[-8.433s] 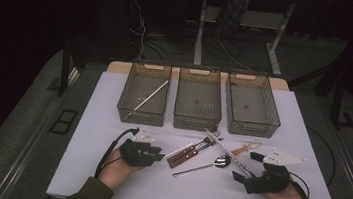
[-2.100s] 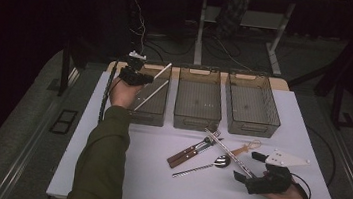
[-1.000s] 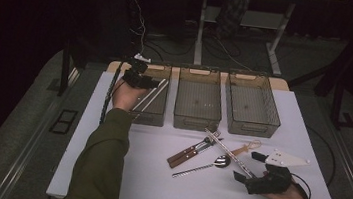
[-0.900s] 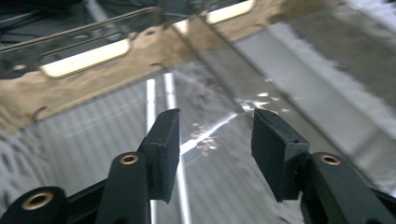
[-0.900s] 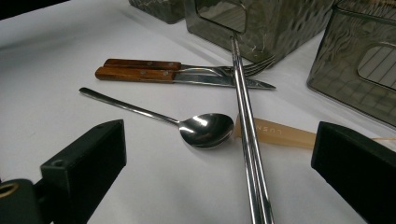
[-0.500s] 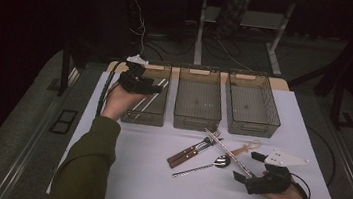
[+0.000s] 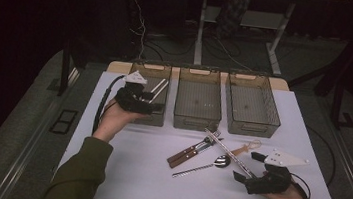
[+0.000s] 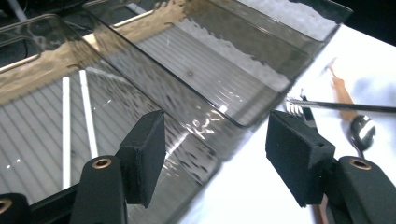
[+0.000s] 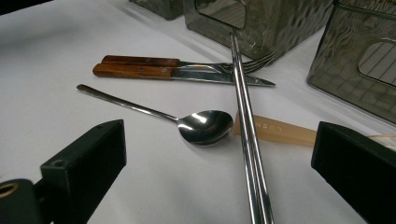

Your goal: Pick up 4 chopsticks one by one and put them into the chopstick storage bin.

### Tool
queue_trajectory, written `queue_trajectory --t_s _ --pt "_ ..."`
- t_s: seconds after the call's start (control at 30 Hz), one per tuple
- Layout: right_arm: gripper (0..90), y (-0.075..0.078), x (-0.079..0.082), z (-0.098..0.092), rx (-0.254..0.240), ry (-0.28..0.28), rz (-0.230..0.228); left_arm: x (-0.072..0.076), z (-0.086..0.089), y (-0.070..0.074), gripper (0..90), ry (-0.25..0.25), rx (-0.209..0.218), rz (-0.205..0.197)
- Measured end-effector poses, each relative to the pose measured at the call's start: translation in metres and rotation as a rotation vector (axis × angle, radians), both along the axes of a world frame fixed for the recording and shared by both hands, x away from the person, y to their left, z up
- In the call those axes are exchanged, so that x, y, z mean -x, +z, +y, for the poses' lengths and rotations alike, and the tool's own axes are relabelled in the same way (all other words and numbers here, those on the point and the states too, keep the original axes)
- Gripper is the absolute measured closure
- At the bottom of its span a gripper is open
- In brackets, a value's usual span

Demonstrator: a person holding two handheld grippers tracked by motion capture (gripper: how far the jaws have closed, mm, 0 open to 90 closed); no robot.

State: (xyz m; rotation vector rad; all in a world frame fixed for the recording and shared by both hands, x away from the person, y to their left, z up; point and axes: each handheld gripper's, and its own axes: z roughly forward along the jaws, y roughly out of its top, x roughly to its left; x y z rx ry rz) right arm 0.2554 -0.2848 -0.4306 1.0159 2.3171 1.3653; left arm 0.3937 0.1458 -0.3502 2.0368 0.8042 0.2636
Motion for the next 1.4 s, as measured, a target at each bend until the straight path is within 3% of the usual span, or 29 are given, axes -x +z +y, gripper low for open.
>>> queue_trajectory --t_s 0.3,0.43,0.83,1.03,1.3,1.4 --pt "2.7 0.0 0.0 0.0 0.003 0.001 0.001 0.038 0.001 -0.012 30.2 -0.033 0.006 -0.043" --pt "2.7 -0.001 0.0 0.0 0.004 0.003 0.005 0.054 0.003 -0.02 28.4 -0.046 -0.008 -0.049" --pt "2.7 -0.002 -0.002 0.001 0.007 0.0 0.012 0.091 0.011 -0.047 16.7 -0.052 0.012 -0.065" --pt "2.7 -0.001 0.0 0.001 0.004 0.008 0.007 0.105 0.011 -0.059 12.2 -0.071 0.006 -0.072" --pt "2.7 0.003 0.001 0.0 0.013 0.016 0.003 0.116 0.007 -0.069 0.0 -0.093 0.009 -0.043" --pt "2.7 0.006 0.0 -0.001 0.021 0.03 0.008 0.119 0.002 -0.075 0.0 -0.105 -0.041 -0.027"
